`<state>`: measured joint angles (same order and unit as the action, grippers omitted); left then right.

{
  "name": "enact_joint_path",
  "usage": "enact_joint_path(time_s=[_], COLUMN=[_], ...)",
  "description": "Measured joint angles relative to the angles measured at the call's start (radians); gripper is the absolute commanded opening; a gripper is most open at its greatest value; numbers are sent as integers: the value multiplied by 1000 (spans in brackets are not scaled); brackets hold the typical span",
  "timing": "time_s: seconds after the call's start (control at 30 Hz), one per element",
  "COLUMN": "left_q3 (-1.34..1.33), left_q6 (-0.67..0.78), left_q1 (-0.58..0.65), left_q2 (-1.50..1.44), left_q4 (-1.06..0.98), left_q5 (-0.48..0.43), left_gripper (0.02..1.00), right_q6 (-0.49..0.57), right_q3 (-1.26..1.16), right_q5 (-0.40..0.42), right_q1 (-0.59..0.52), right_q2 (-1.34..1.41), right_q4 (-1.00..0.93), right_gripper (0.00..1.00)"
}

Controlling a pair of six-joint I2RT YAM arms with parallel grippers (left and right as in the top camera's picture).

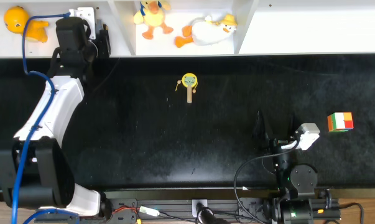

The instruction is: Store Toys

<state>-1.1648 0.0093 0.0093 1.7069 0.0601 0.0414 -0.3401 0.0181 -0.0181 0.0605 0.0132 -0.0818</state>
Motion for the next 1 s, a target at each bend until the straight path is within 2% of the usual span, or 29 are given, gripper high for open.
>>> enact_joint_path(time_s=[0.07,0.3,0.57,1.0], left_q3=[0,0,0,0], left_q6=[7,9,16,16], left_q1=[0,0,0,0], left_q2=[0,0,0,-118], left_q4=[0,-2,-1,149], left_q5=[-3,-8,-8,-8], left_gripper=[816,838,1000,998], right_q6=[0,0,0,-1], right_q3=[0,0,0,0], right_q5=[0,0,0,0], right_q1=[0,0,0,0], right_q2=[0,0,0,0], right_q4=[0,0,0,0], right_gripper=[996,996,993,993])
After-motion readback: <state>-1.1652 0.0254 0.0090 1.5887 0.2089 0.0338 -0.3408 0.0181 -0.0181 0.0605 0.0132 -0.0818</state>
